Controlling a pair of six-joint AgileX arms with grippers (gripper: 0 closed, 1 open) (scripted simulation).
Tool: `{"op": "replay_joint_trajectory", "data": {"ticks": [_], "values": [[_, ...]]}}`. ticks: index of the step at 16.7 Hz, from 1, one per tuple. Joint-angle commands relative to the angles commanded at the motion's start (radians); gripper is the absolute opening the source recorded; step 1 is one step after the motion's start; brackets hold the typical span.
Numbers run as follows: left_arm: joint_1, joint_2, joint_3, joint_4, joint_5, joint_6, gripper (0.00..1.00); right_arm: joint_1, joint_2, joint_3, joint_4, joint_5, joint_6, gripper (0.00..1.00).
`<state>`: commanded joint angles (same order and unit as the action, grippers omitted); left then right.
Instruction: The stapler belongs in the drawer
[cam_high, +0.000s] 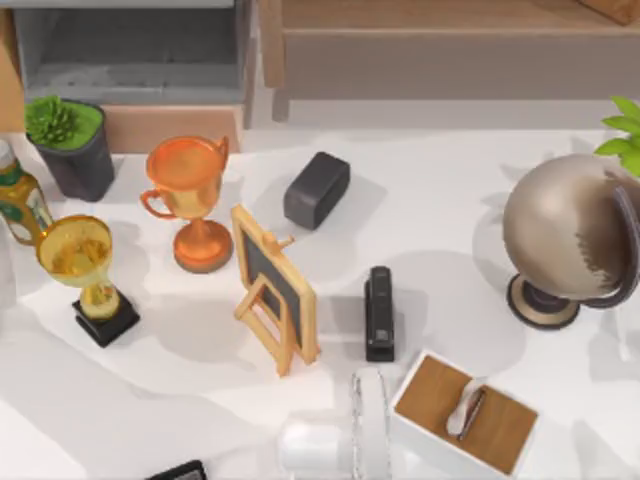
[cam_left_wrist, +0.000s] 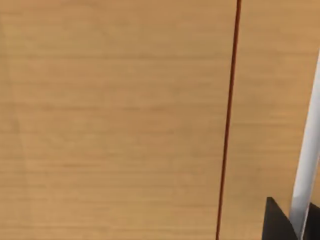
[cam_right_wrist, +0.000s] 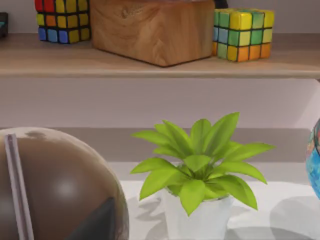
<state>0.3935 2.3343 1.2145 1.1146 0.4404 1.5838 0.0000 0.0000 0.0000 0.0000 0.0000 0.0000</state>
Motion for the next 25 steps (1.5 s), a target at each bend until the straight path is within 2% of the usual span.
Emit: {"op": "replay_joint_trajectory", "data": {"ticks": [7, 14, 21, 25], "values": [[0.008, -0.001, -0.015, 0.003, 0.006, -0.004, 0.00, 0.000, 0.000, 0.000, 0.000, 0.000, 0.000, 1.00], [0.067, -0.105, -0.251, 0.124, 0.062, -0.001, 0.00, 0.000, 0.000, 0.000, 0.000, 0.000, 0.000, 1.00], [0.078, -0.119, -0.288, 0.148, 0.076, 0.001, 0.00, 0.000, 0.000, 0.000, 0.000, 0.000, 0.000, 1.00], [0.122, -0.168, -0.405, 0.209, 0.117, 0.002, 0.00, 0.000, 0.000, 0.000, 0.000, 0.000, 0.000, 1.00]]}}
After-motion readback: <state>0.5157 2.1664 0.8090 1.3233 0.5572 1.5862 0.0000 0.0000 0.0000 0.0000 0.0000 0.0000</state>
